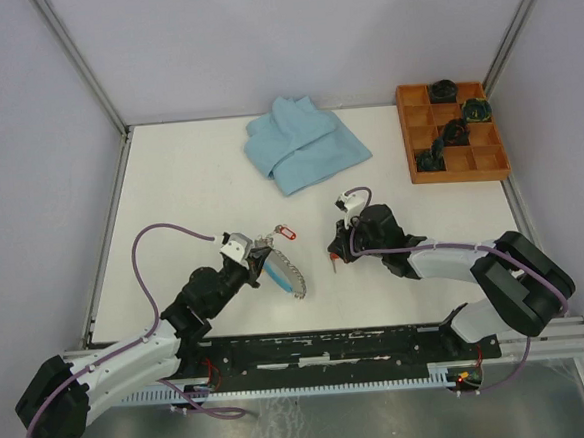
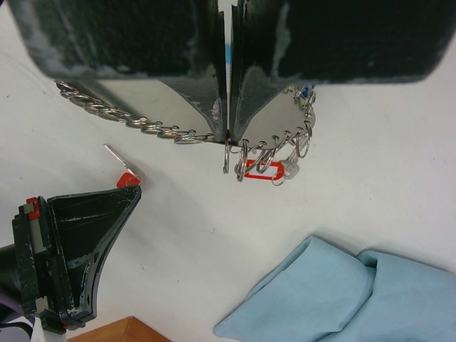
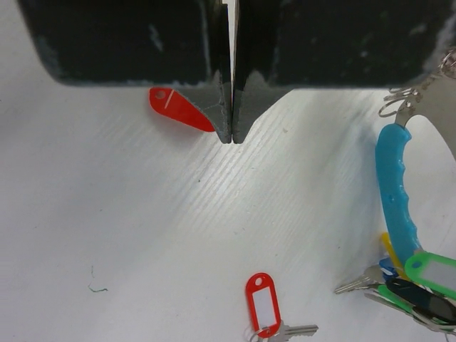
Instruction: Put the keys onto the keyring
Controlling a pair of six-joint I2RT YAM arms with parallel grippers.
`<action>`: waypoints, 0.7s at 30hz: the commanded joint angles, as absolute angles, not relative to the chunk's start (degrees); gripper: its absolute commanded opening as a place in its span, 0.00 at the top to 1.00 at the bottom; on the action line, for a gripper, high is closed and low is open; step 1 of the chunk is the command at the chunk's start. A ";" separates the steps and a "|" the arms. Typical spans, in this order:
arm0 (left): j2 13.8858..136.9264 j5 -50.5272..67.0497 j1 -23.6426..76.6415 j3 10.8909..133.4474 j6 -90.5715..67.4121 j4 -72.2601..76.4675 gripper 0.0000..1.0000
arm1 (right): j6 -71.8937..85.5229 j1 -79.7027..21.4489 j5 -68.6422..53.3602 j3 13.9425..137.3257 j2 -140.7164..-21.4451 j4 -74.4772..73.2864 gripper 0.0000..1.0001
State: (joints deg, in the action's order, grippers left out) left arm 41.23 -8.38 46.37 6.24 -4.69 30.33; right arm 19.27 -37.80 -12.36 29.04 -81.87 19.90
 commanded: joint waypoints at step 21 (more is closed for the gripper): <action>40.43 -7.72 46.30 7.73 -5.10 35.51 0.97 | 14.95 -37.64 -4.90 33.86 -77.92 5.30 0.71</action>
State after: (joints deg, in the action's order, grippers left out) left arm 41.23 -8.34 46.37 6.24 -4.69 30.41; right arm 17.37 -37.80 -5.72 29.36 -81.17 11.75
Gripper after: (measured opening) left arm 0.044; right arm 0.255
